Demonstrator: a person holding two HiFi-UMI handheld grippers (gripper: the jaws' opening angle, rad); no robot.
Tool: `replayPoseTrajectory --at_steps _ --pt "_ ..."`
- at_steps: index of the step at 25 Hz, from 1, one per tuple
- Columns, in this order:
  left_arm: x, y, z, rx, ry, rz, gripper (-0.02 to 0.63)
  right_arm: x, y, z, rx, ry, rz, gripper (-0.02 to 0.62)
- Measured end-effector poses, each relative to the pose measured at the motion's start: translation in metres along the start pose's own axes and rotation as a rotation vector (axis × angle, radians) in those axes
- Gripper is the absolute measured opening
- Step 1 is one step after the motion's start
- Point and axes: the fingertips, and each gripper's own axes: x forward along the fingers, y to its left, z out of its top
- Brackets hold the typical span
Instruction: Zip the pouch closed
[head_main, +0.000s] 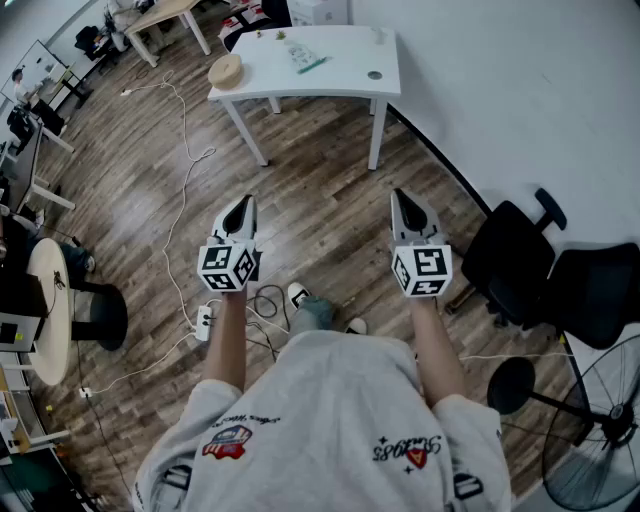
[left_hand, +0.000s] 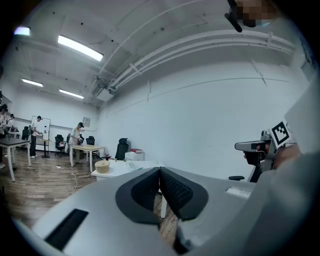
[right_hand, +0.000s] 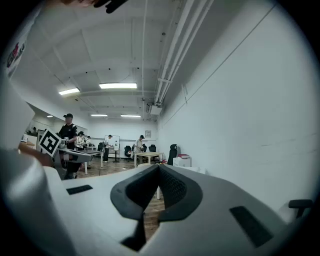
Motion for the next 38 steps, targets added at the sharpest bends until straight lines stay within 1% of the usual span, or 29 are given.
replayPoseTrajectory --at_steps 3,7,8,10,11,12,14,15,18,20,23,27,29,32,35,38 --pt "0.005 -0.011 -0.001 0.0 -0.006 0.006 0.006 -0.004 -0.01 -0.004 -0.003 0.011 0.029 -0.006" --pt "0.015 -0.02 -0.003 0.011 0.002 -0.002 0.008 -0.005 -0.013 -0.01 -0.013 0.031 0.051 0.023" --pt "0.017 -0.023 -0.004 0.017 0.006 -0.008 0.008 -0.005 -0.012 -0.012 -0.017 0.035 0.06 0.042" --pt "0.02 -0.028 -0.007 0.023 0.013 -0.013 0.011 -0.004 -0.007 -0.019 -0.033 0.051 0.087 0.134" --pt "0.02 -0.029 -0.011 0.019 0.019 -0.013 0.028 -0.003 -0.004 -0.024 -0.042 0.065 0.101 0.171" --pt "0.02 -0.029 -0.016 0.012 0.027 -0.011 0.075 -0.003 -0.001 -0.03 -0.048 0.082 0.111 0.203" --pt "0.018 -0.028 -0.026 0.0 0.037 0.008 0.189 -0.006 0.002 -0.039 -0.046 0.114 0.12 0.246" --pt "0.016 -0.027 -0.029 -0.001 0.035 0.025 0.22 -0.007 0.001 -0.04 -0.047 0.114 0.121 0.255" --pt "0.011 -0.025 -0.03 0.001 0.025 0.06 0.274 -0.009 -0.003 -0.042 -0.054 0.101 0.111 0.264" --pt "0.01 -0.024 -0.03 0.002 0.027 0.063 0.301 -0.008 -0.005 -0.042 -0.058 0.099 0.101 0.275" --pt "0.01 -0.026 -0.03 -0.004 0.027 0.052 0.305 -0.006 -0.008 -0.036 -0.052 0.075 0.09 0.276" --pt "0.007 -0.031 -0.026 -0.018 0.028 0.055 0.305 -0.007 -0.013 -0.028 0.007 0.026 0.094 0.278" --pt "0.007 -0.031 -0.022 -0.015 0.031 0.053 0.304 -0.001 -0.014 -0.023 0.02 0.009 0.1 0.278" --pt "0.01 -0.024 -0.019 -0.001 0.036 0.043 0.304 0.016 -0.012 -0.026 0.035 -0.003 0.101 0.278" --pt "0.023 -0.009 -0.023 -0.021 0.038 0.028 0.304 0.036 -0.007 -0.034 0.04 0.004 0.098 0.278" --pt "0.049 0.008 -0.027 -0.051 0.036 0.005 0.302 0.055 -0.005 -0.043 0.006 0.046 0.101 0.278"
